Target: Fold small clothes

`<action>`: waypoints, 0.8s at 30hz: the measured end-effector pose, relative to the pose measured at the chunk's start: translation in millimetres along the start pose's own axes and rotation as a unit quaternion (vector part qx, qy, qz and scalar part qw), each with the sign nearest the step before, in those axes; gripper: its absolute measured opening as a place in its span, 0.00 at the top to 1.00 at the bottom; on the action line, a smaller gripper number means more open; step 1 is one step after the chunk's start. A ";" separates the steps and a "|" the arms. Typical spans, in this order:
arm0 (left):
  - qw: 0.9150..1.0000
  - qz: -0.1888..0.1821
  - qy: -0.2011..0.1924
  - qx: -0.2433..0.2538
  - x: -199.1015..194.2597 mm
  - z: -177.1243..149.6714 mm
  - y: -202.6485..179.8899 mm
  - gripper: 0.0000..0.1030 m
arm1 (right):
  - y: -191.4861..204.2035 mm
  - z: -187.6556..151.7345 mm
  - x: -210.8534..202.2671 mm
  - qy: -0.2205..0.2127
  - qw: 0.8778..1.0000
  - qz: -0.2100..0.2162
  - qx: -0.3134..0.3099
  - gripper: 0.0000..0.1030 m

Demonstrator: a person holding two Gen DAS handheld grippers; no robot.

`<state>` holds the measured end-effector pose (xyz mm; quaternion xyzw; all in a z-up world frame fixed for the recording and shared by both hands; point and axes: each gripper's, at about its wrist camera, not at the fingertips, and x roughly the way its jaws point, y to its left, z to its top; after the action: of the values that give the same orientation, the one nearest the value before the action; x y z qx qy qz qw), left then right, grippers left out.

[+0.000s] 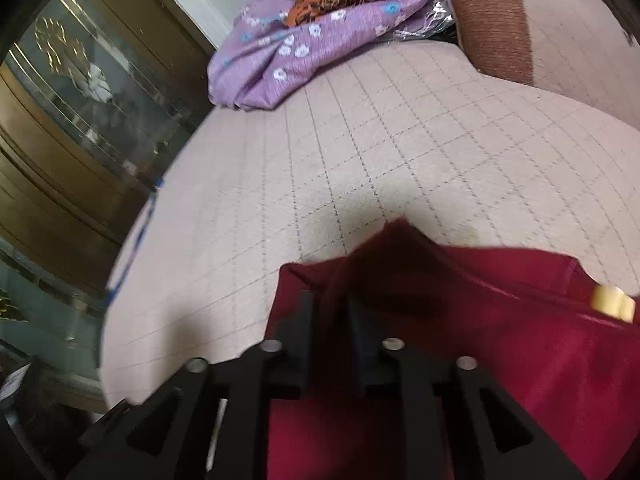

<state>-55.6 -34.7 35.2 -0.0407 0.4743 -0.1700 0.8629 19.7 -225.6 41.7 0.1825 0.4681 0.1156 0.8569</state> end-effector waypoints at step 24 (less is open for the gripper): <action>0.999 0.036 -0.009 0.034 17.3 -1.9 -16.4 0.16 | -205.5 -75.1 -132.9 -0.084 0.973 -0.171 0.132 0.55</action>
<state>-52.9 -55.7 24.1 0.0046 0.4620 -0.1542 0.8734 -109.2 -445.6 19.0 0.2199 0.4303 -0.1114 0.8684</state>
